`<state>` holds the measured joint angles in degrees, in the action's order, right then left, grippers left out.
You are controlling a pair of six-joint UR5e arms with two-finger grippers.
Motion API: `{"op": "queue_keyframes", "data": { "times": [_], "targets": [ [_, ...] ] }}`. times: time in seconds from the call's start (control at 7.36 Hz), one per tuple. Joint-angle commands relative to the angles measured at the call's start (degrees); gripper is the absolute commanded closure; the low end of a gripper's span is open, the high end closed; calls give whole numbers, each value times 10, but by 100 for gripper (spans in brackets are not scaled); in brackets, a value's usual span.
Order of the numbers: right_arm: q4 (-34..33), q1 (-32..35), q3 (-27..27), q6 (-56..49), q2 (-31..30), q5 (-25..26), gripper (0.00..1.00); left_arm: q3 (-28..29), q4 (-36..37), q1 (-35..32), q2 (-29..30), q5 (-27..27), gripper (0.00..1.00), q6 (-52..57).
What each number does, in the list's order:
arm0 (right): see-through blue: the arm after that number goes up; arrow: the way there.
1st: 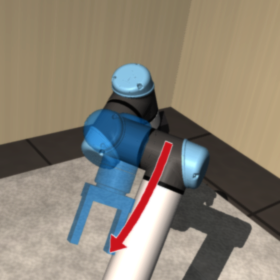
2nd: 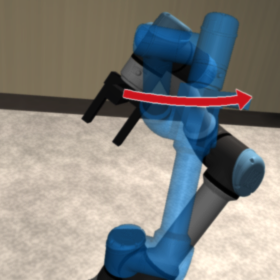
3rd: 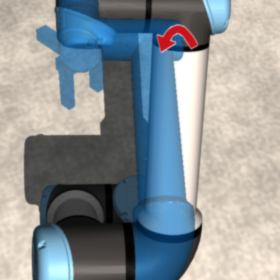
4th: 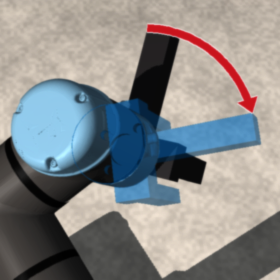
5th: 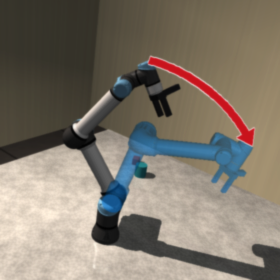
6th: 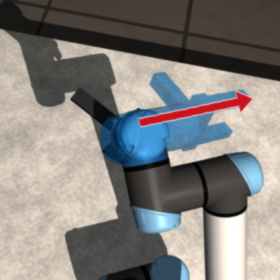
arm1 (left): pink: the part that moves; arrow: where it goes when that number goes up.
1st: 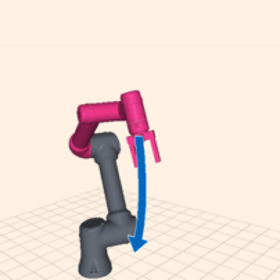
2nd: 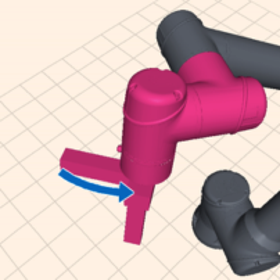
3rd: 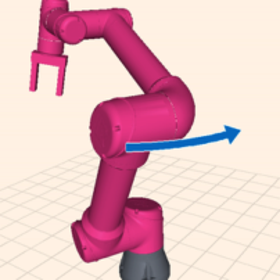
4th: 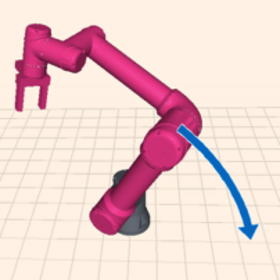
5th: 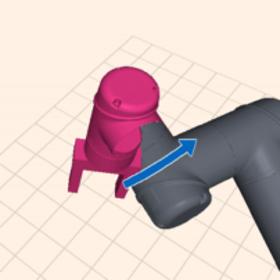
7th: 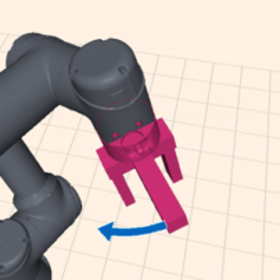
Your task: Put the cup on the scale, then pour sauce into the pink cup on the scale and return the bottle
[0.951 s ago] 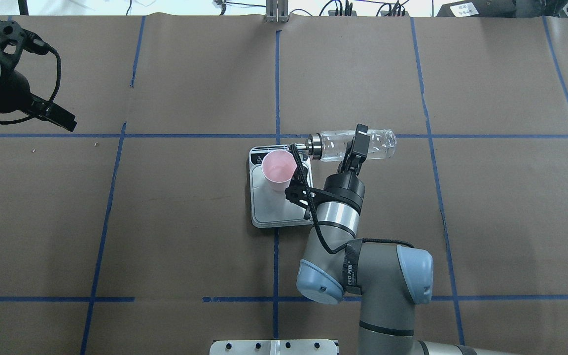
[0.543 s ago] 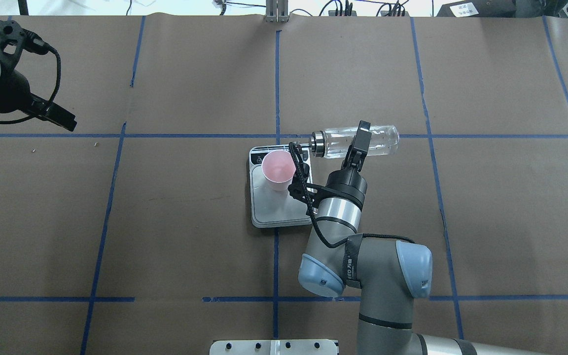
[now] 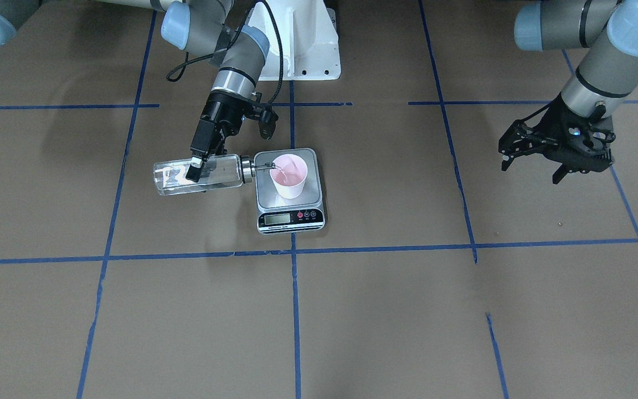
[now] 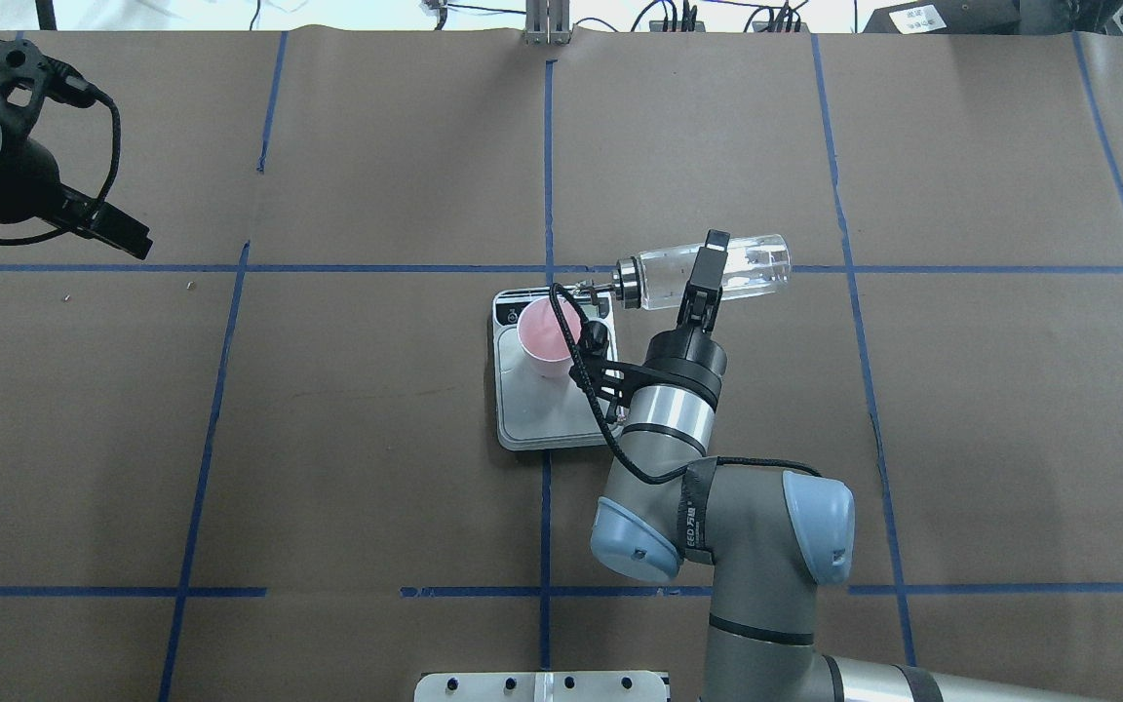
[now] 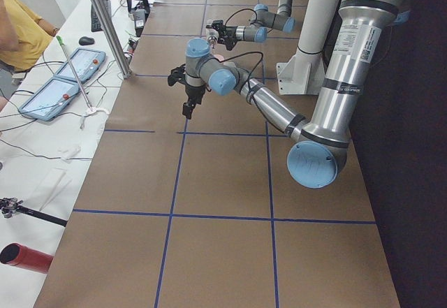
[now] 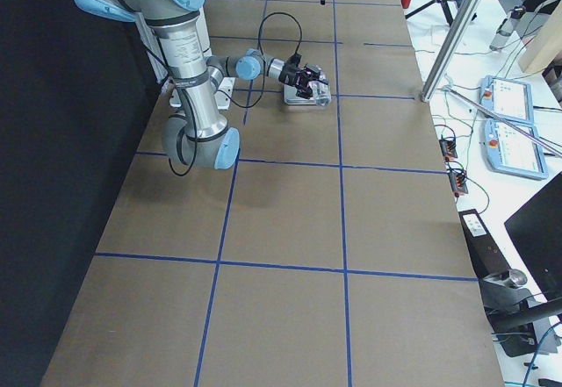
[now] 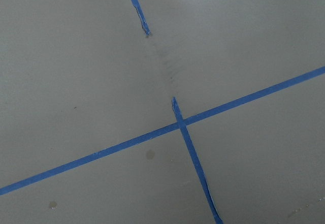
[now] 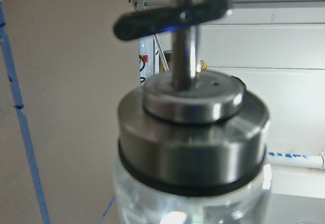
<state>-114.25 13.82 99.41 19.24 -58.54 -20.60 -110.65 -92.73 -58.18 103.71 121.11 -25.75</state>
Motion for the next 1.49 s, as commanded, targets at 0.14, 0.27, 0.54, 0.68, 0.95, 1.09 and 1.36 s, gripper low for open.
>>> {"op": "queue_keyframes", "data": {
  "times": [0.14, 0.27, 0.54, 0.68, 0.95, 1.09, 1.36],
  "targets": [
    [0, 1, 1, -39, -1, 21, 100, 0, 0, 0, 0, 1, 0, 0],
    [0, 1, 1, -66, -1, 28, 100, 0, 0, 0, 0, 0, 0, 0],
    [0, 1, 3, -76, -3, 38, 100, 0, 0, 0, 0, 0, 0, 0],
    [0, 1, 3, -83, -4, 45, 100, 0, 0, 0, -1, 0, 0, 0],
    [0, 1, 3, -118, -4, 57, 100, 1, 0, 0, -1, 0, 0, 0],
    [0, 1, 4, -125, -3, 58, 100, 1, 0, 1, -1, 0, 0, 0],
    [0, 1, 6, -145, -3, 62, 100, 1, 0, 0, -1, 0, 0, 0]
  ]
}}
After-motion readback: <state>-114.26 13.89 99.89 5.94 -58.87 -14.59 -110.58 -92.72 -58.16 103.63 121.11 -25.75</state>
